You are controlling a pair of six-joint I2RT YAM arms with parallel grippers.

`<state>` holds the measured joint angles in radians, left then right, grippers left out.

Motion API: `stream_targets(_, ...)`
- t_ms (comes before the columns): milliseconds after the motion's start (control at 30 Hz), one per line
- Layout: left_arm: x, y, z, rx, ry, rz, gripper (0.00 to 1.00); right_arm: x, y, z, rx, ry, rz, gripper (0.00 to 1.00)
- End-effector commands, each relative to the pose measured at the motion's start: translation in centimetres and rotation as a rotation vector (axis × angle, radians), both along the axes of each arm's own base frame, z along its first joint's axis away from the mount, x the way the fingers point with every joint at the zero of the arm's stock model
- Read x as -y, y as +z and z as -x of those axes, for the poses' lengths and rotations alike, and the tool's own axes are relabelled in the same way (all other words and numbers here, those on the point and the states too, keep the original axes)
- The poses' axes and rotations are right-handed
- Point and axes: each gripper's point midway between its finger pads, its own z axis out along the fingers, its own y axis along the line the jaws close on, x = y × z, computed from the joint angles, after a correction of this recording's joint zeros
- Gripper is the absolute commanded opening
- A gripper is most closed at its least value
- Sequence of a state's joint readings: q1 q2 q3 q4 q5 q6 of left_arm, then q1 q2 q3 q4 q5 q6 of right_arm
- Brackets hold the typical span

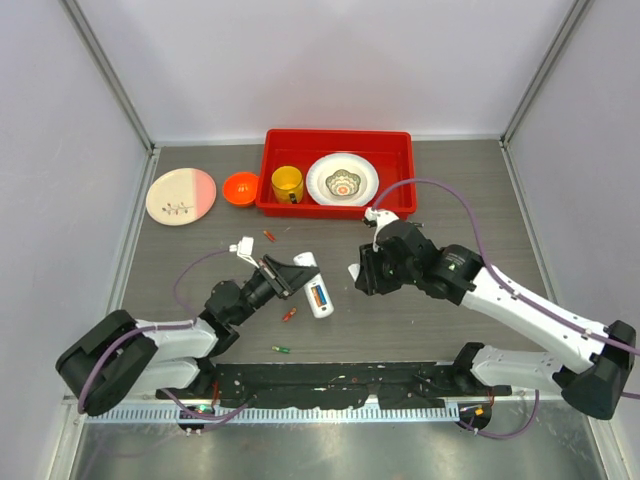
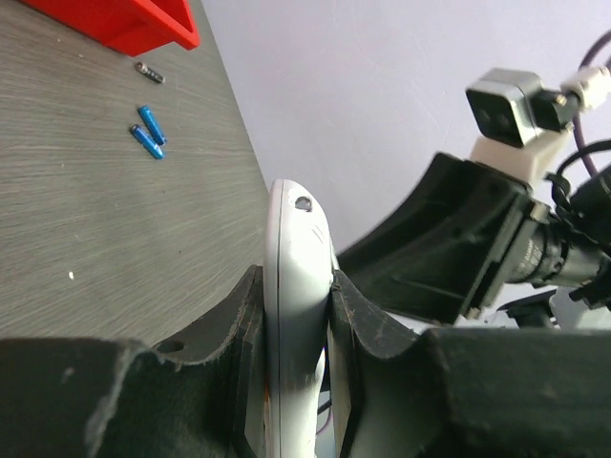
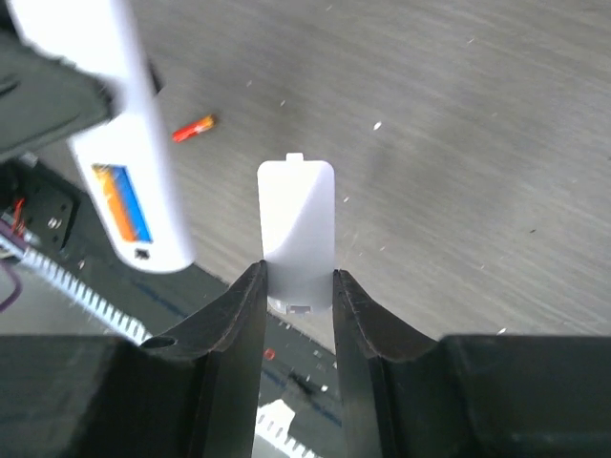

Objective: Load the batteries into the remote control

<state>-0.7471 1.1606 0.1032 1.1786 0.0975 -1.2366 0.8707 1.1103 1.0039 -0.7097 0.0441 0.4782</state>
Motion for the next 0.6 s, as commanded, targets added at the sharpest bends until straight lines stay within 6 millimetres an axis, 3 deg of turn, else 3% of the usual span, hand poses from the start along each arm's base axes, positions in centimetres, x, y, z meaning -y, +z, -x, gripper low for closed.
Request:
stream_targets(0, 0.0, 7.5, -0.4, 0.186, 0.005, 0.209, 0.00, -0.3, 3.1, 3.5, -0.062, 0.092, -0.072, 0.01)
stream_targets(100, 0.3, 7.3, -1.2, 0.172, 0.026, 0.204, 0.00, -0.5, 4.7, 4.1, -0.049, 0.084, -0.113, 0.01)
stream_targets(300, 1.3, 6.6, -1.9, 0.154, 0.024, 0.182, 0.00, -2.2, 5.2, 4.4, -0.108, 0.155, -0.082, 0.01)
stream_targets(400, 1.8, 5.9, -2.3, 0.126, 0.031, 0.172, 0.00, -3.3, 5.2, 4.3, -0.120, 0.174, -0.074, 0.01)
stream_targets(567, 2.2, 4.7, -2.8, 0.093, 0.049, 0.158, 0.00, -3.8, 3.4, 3.6, -0.175, 0.164, 0.025, 0.01)
